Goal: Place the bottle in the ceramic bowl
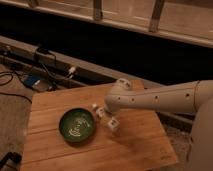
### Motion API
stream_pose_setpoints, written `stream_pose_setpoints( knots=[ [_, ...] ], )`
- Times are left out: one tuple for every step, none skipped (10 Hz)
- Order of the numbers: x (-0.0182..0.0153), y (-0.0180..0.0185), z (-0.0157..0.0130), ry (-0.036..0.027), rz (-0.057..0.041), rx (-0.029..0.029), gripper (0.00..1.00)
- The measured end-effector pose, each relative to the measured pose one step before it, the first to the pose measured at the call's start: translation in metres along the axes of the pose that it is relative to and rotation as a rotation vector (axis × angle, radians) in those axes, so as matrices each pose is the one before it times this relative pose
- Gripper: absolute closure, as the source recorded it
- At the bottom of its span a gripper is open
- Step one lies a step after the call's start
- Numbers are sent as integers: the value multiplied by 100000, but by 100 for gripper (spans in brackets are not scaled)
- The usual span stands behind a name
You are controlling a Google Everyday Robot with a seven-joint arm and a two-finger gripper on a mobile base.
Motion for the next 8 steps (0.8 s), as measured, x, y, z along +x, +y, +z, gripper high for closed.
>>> stream_pose_setpoints(
  knots=[
    [84,-41,758,1332,167,-1354,20],
    [39,118,1248,1190,26,-1587,20],
    [88,86,1245,964,88,-1312,20],
    [169,14,970,794,285,-1252,20],
    [206,-20,436,732,484,-1250,20],
    [264,-61,345,718,769,-1266,21],
    [281,14,400,714,625,-840,25],
    [244,163,401,985,137,-1055,38]
  ],
)
